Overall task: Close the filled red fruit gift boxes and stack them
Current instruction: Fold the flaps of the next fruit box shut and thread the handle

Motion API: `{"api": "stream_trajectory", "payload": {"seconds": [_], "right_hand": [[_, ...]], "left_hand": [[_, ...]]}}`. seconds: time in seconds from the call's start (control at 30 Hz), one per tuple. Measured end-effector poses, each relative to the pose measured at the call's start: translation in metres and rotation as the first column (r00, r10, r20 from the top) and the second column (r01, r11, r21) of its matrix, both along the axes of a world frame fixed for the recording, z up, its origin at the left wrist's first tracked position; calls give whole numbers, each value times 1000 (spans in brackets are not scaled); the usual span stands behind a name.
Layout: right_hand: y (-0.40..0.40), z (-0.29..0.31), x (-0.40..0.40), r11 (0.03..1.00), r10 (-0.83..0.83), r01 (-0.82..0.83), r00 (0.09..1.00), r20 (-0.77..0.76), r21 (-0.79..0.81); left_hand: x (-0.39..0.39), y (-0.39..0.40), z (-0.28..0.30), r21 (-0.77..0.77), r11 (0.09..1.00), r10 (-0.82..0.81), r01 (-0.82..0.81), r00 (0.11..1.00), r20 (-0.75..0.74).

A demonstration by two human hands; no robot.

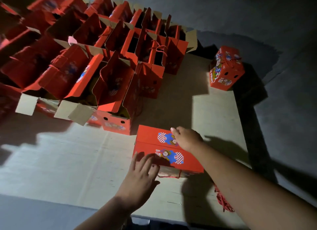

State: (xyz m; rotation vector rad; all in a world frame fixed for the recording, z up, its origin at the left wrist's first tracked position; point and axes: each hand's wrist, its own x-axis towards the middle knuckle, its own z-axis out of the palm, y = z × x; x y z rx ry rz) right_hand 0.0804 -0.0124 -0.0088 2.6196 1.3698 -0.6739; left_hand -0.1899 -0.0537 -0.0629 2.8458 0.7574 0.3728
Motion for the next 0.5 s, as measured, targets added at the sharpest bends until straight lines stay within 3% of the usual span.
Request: {"api": "stream_trajectory", "payload": {"seconds": [0.1,0.17,0.27,0.37,0.5], "right_hand": [[14,0,3,997,-59,66,979,-193,31],[20,-3,3,979,-102,161,916,-388,122],[26,1,-4,933,-57,251,811,-582,259],[19,8,-14,903,29,211,839,-543,375],[-10,15,-22,909,136,60,892,-430,413]], "left_hand": [[4,-17,-7,-26,997,-63,67,989,131],[11,-25,-6,-229,973,-6,4,1000,-9],[17,-29,-17,-526,817,101,-238,956,-275],[19,-25,-35,-590,759,70,-273,936,-344],[23,-14,-61,-561,740,44,-371,859,-511]]}}
